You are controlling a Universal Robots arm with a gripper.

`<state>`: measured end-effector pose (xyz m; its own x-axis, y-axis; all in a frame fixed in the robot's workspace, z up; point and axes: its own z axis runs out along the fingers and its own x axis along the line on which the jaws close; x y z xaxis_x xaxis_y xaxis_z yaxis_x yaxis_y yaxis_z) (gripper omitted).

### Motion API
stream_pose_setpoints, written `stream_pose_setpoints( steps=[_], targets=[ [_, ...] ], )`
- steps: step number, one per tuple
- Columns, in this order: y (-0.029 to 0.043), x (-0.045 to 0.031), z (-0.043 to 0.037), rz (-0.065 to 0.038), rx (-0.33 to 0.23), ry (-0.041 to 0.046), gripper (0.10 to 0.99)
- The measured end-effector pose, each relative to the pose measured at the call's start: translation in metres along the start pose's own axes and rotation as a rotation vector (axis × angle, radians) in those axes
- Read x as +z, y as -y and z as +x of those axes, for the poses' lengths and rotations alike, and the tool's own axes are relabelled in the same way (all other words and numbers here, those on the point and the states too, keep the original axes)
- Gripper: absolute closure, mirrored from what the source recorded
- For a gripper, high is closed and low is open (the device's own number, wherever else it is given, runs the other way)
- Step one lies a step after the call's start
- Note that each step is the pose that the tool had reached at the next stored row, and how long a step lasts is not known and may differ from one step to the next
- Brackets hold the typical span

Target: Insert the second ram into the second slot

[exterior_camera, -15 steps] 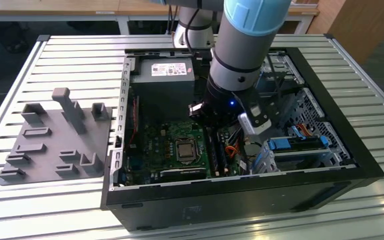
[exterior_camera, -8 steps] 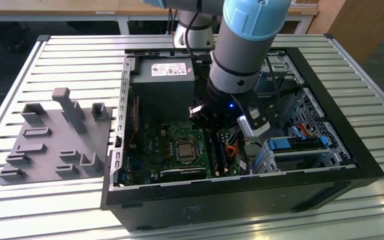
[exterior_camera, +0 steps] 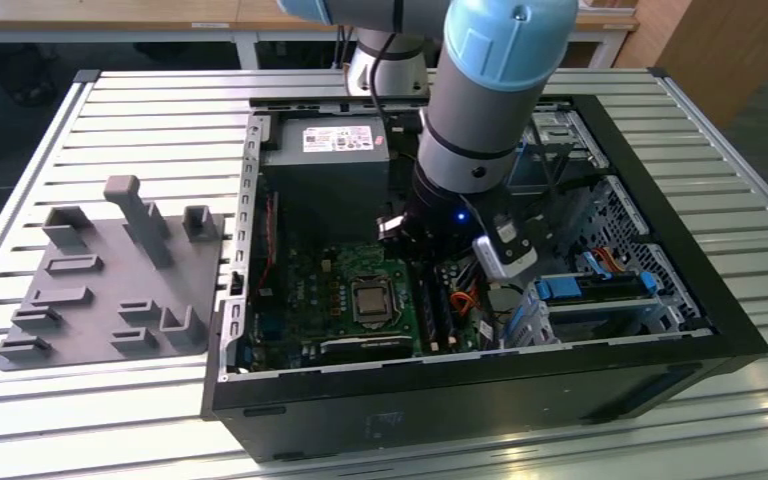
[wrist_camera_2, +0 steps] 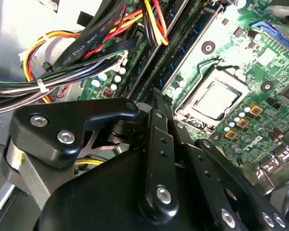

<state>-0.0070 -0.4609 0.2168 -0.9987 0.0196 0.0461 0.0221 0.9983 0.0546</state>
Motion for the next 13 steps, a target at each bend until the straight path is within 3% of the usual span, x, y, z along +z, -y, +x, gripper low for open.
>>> stream_pose_setpoints(
  steps=[4, 8, 13],
  targets=[
    [0.0, 0.0026, -0.0001, -0.001, 0.0, 0.0001, 0.98],
    [-0.0003, 0.0006, 0.0, -0.004, 0.0, 0.0003, 0.98],
    [-0.0012, -0.0122, 0.0006, -0.004, -0.001, 0.0002, 0.98]
  ],
)
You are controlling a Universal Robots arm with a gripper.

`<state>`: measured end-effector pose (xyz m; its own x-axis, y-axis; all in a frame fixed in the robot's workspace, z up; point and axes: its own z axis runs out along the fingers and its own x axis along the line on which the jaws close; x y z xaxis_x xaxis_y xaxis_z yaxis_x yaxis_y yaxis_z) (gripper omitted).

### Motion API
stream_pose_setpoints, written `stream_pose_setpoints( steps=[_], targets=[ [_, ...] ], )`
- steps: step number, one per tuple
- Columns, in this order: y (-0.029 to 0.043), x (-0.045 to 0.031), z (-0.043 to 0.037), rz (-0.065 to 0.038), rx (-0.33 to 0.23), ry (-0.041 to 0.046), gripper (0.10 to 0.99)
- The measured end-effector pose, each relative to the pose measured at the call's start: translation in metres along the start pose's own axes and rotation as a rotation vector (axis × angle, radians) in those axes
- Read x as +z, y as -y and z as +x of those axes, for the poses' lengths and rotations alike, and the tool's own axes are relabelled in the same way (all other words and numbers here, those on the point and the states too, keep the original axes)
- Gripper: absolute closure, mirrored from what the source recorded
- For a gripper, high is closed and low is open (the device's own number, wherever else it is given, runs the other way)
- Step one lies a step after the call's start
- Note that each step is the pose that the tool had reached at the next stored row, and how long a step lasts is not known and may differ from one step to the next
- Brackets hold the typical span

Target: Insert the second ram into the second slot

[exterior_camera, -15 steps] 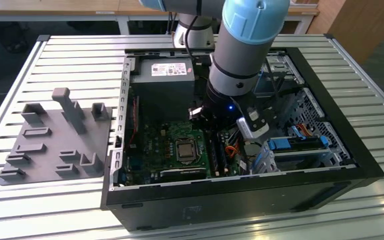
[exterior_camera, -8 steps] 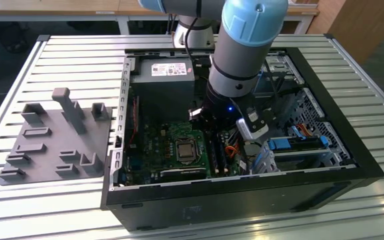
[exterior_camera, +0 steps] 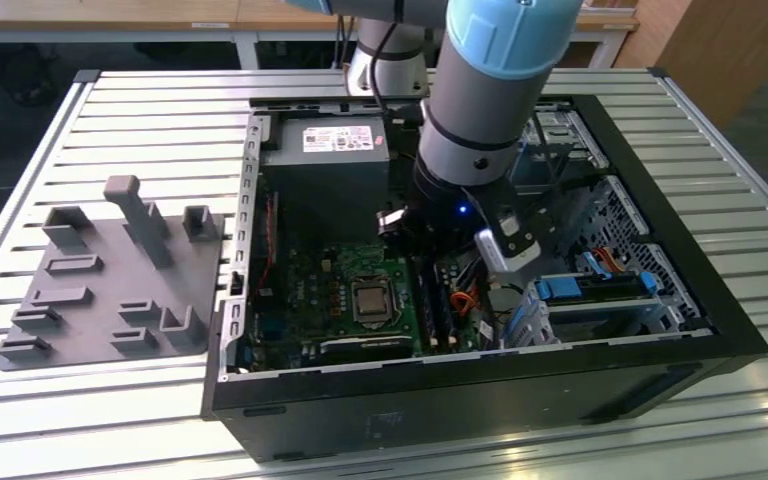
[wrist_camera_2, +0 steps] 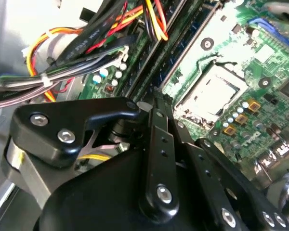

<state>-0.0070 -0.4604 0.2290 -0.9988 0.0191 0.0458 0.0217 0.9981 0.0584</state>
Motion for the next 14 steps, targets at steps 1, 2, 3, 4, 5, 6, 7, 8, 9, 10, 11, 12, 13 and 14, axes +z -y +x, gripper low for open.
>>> stream_pose_setpoints(
  steps=[1, 2, 3, 4, 5, 6, 7, 8, 9, 10, 11, 12, 13, 14],
  targets=[
    [-0.0002, -0.0039, 0.0002, 0.0, 0.0, 0.0, 0.98],
    [-0.0004, -0.0071, 0.0003, 0.001, 0.0, -0.0001, 0.98],
    [-0.0005, -0.0086, 0.0004, 0.0, 0.0, -0.0001, 0.98],
    [-0.0006, -0.0103, 0.0005, 0.0, 0.0, -0.0001, 0.98],
    [-0.0008, -0.0129, 0.0006, 0.0, 0.0, -0.0002, 0.98],
    [-0.0009, -0.0155, 0.0007, 0.0, 0.0, -0.0002, 0.98],
    [-0.0011, -0.0181, 0.0008, 0.0, 0.0, -0.0002, 0.98],
    [-0.0012, -0.0209, 0.001, 0.001, 0.0, -0.0003, 0.98],
    [-0.0014, -0.0236, 0.0011, 0.0, 0.0, -0.0002, 0.98],
    [-0.0016, -0.0264, 0.0012, 0.0, 0.0, -0.0002, 0.98],
    [-0.0017, -0.0287, 0.0013, 0.001, 0.0, -0.0003, 0.98],
    [-0.0018, -0.0306, 0.0014, 0.0, 0.0, -0.0005, 0.98],
    [-0.0019, -0.0315, 0.0015, 0.0, 0.0, -0.001, 0.98],
    [-0.0019, -0.0316, 0.0014, 0.0, 0.0, -0.0016, 0.98]
  ],
)
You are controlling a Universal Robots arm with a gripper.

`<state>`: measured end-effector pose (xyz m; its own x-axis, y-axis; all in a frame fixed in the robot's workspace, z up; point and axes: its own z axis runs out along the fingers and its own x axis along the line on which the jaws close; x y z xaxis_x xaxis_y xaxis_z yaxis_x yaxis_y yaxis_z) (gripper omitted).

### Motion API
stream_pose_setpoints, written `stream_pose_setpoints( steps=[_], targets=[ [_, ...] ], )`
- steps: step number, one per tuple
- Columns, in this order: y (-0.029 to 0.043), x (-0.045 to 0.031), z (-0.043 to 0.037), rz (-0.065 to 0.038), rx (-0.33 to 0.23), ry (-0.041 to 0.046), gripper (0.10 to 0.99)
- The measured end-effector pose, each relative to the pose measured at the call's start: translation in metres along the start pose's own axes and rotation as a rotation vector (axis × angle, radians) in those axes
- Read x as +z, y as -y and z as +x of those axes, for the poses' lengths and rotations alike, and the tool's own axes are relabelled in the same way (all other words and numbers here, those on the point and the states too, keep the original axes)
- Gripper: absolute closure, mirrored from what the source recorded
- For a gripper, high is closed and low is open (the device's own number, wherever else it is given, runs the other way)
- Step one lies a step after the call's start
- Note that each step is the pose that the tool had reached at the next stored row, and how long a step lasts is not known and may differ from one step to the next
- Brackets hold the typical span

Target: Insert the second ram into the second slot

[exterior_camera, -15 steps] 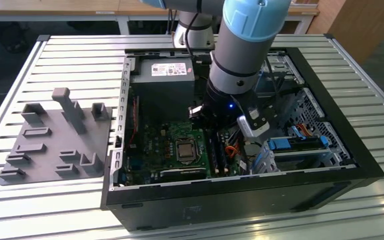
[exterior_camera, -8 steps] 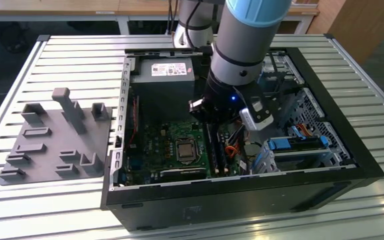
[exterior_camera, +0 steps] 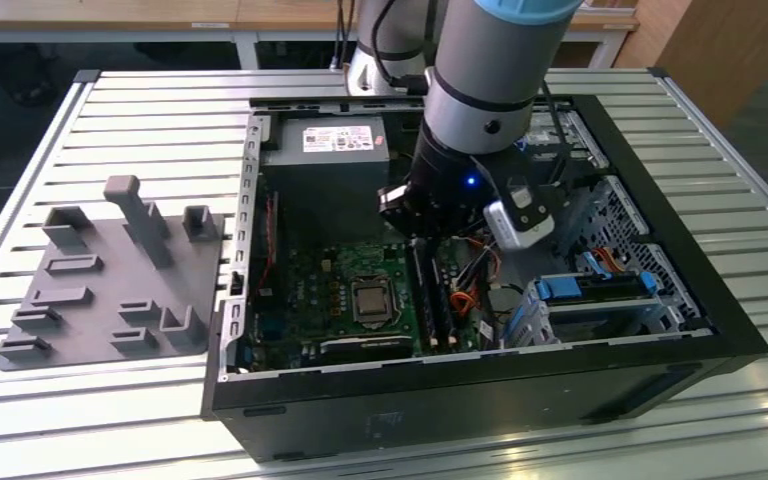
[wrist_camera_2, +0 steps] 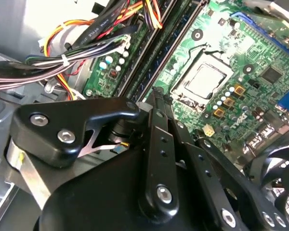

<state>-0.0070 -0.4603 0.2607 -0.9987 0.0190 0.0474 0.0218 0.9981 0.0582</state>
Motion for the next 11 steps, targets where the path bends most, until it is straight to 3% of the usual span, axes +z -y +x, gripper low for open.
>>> stream_pose_setpoints(
  steps=[11],
  targets=[
    [0.0, -0.0001, 0.0, -0.002, 0.0, -0.0002, 0.98]
  ],
)
